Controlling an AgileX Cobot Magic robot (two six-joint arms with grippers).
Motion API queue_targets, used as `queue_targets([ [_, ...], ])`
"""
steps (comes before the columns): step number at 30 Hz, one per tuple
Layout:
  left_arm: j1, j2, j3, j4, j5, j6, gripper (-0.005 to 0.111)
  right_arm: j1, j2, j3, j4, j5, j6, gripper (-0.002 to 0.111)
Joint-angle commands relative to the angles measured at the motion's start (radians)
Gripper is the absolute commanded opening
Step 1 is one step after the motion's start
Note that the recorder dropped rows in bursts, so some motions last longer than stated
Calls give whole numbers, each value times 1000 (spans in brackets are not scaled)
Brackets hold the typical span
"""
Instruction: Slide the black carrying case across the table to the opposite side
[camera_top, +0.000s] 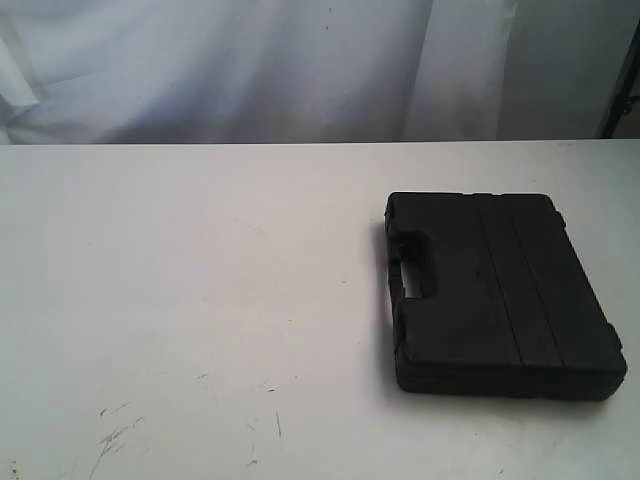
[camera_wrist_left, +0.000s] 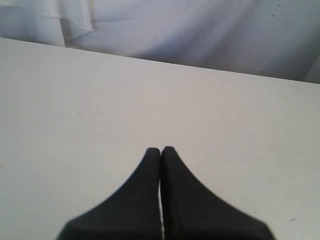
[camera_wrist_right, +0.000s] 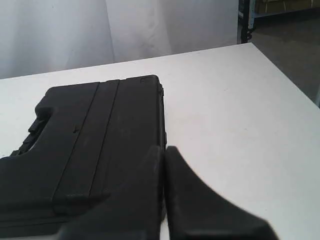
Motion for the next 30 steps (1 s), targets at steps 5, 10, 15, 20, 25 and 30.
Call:
queue_targets([
  [5,-6,-4,4,0,-2,-4,0,-2,-8,3,-3,-191,-2,0],
  [10,-6,-4,4,0,-2,-1,0,-2,-8,3,-3,-215,-2,0],
  [15,-6,-4,4,0,-2,-1,0,-2,-8,3,5,-307,9,0],
  [20,-6,-4,4,0,-2,-1,0,-2,-8,3,5,-440,9,0],
  [25,-6,-4,4,0,-2,-4,0,-2,-8,-6,82,-499,12,0],
  [30,-6,-4,4,0,-2,-4,0,-2,1,-138,120,-419,12,0],
])
